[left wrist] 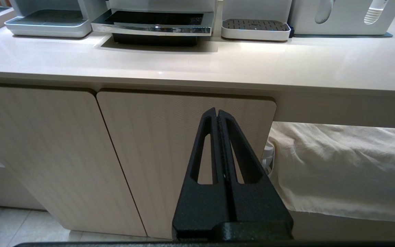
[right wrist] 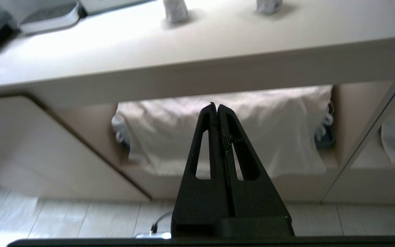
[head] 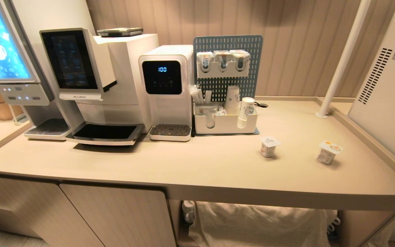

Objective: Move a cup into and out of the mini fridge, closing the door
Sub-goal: Close the freezer door

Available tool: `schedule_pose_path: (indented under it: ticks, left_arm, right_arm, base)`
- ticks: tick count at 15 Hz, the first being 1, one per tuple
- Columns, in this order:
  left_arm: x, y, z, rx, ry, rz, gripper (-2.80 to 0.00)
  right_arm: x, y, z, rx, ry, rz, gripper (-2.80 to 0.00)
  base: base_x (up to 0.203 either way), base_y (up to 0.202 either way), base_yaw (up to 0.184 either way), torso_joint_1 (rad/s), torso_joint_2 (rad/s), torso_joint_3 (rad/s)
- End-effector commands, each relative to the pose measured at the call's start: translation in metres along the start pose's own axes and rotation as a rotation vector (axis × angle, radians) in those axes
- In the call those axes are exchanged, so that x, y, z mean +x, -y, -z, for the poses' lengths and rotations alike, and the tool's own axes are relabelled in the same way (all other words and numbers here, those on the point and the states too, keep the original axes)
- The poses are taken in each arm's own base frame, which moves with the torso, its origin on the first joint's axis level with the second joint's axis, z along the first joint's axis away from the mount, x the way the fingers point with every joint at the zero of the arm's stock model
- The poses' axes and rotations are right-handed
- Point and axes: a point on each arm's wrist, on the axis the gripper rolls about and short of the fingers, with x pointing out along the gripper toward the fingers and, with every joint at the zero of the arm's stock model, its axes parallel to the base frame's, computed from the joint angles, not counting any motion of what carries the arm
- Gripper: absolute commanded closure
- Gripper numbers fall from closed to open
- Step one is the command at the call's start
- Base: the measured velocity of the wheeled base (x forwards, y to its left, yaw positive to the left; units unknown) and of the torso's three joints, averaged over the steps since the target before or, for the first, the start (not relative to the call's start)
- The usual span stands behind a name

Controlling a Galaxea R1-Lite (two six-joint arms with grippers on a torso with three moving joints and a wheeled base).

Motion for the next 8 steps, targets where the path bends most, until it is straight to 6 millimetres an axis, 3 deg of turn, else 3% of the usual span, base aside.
schedule_pose_path:
  ticks: [1,5,8]
  left_arm:
    - [0.0000,0.0000,0.0000,-0.001,0.001,0.000,0.00]
    - [0.0000,0.0000,0.0000,-0.001,0.001,0.000,0.00]
    - [0.0000,0.0000,0.0000,-0.001,0.001,0.000,0.00]
  right_arm:
    - [0.0066,0.0029,0.0105,-0.026,0.158,0.012,0.00]
    - [0.0143,0.0040,0.0161,-0.263,0.211,0.021,0.00]
    - [0.0145,0.0041,0.0166,-0.246,0.203,0.017,0.00]
  base:
    - [0.000,0.000,0.000,0.000,0.00,0.000]
    - [0.000,0.000,0.000,0.000,0.00,0.000]
    - [0.000,0.000,0.000,0.000,0.00,0.000]
